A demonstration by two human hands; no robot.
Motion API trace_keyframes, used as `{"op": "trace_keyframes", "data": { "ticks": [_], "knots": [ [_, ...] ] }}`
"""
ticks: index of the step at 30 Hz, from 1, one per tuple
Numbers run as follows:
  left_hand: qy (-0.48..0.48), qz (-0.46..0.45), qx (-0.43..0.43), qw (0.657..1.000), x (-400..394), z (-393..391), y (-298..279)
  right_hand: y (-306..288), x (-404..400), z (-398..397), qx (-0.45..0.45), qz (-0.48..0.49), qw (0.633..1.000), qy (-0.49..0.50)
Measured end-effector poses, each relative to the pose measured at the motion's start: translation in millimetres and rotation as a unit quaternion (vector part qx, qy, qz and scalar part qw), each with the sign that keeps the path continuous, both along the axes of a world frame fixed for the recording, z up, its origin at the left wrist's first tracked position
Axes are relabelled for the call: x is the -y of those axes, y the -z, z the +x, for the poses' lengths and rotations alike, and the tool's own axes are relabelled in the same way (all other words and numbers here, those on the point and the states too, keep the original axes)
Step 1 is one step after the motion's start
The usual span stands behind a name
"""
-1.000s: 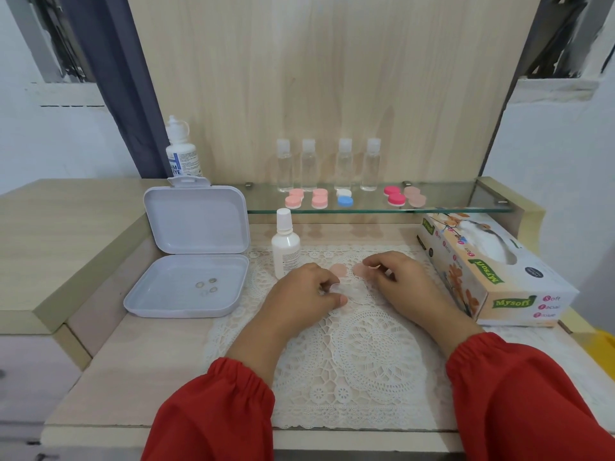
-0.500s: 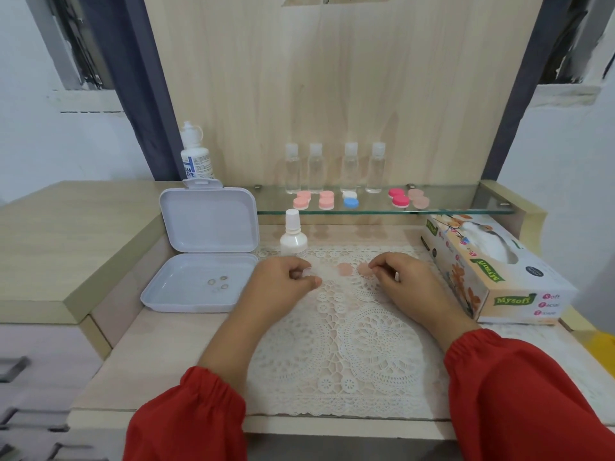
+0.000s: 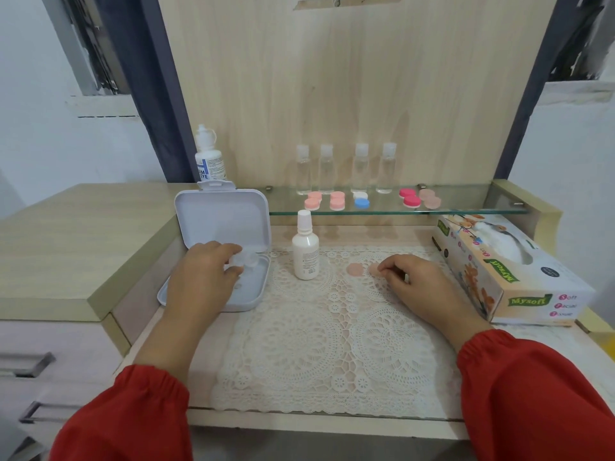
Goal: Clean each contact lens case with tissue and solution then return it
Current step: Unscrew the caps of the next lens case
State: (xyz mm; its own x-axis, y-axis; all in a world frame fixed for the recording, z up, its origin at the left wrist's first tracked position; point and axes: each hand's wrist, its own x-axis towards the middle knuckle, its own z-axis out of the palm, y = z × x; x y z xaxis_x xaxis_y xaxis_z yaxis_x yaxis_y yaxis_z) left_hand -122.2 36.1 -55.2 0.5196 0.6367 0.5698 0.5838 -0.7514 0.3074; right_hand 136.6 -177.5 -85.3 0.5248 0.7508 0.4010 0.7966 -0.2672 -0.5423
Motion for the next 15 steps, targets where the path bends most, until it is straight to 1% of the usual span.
{"op": "trace_keyframes", "data": {
  "ticks": [4,9,11,12,14,15],
  "knots": [
    [0.025,0.077,-0.012,0.997,-4,1,11,0,1,0,-0.002,-0.001,1.000,-0.001],
    [0.026,0.110,-0.004,0.994,-8,0,12,0,1,0,-0.005,0.002,1.000,-0.004],
    [0.017,0.093,0.001,0.996,-9,-1,13,-1,1,0,-0.009,0.003,1.000,-0.006],
    [0.004,0.068,0.017,0.998,-8,-1,13,-1,1,0,-0.011,0.005,1.000,-0.006],
    [-0.020,0.006,0.067,0.998,-3,0,12,0,1,0,-0.019,0.008,1.000,-0.005],
    [-0.023,-0.011,0.096,0.995,3,2,10,0,1,-1,-0.023,0.010,1.000,-0.005]
  ]
}}
